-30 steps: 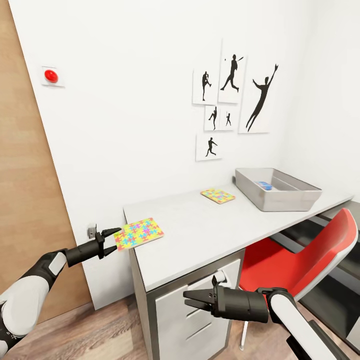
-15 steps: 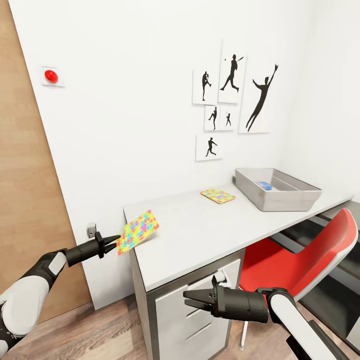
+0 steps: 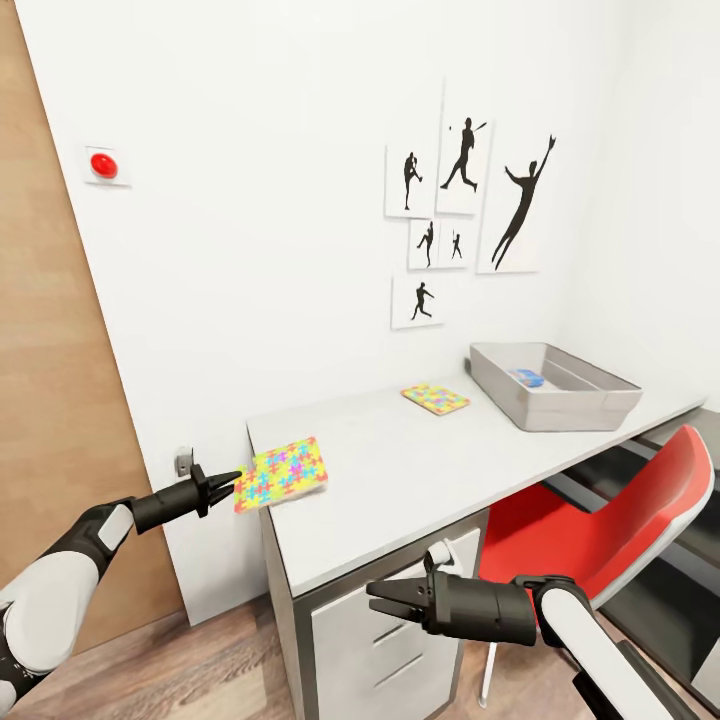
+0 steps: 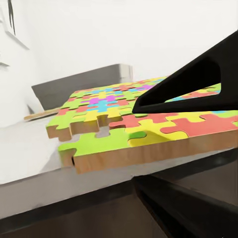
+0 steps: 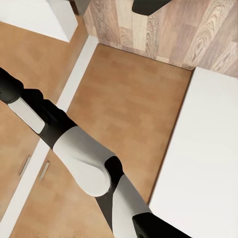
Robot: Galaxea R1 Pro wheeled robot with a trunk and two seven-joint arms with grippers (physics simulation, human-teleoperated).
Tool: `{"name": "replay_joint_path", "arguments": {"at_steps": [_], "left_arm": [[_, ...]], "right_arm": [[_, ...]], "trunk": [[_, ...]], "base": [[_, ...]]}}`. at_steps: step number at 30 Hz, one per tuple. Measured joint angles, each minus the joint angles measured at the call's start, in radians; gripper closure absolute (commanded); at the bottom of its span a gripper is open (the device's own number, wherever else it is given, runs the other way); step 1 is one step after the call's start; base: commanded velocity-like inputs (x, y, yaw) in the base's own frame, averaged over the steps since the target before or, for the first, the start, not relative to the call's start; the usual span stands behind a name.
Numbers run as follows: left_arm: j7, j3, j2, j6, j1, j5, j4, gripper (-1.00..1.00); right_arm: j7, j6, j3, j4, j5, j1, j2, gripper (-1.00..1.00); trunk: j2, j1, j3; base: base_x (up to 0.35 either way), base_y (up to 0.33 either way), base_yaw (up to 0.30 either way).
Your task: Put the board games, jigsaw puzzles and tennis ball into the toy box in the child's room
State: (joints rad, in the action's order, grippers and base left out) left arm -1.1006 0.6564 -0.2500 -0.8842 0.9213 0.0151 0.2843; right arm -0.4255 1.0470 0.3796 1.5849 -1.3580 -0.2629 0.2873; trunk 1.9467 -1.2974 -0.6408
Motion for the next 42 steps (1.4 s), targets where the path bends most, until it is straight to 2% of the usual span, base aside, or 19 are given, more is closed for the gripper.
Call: {"name": "replay_joint_path", "arguments": {"at_steps": [35,42], "left_arm": [[-0.003,0.000,0.000,0.003,0.000,0.000,0.000,1.00],[-0.005,-0.001,0.000,0.004,0.000,-0.001,0.001,1.00]], "right_arm": [[0.001,0.000,-0.003,-0.009,0.000,0.000,0.001,-1.00],[0.001,0.000,-0.003,-0.012,0.001,0.000,0.001,-1.00]], "trunk": [[-0.245,0.134,0.110],[-0.245,0.134,0.110]], "base": [[0.000,0.000,0.000],[0.000,0.000,0.000]]}}
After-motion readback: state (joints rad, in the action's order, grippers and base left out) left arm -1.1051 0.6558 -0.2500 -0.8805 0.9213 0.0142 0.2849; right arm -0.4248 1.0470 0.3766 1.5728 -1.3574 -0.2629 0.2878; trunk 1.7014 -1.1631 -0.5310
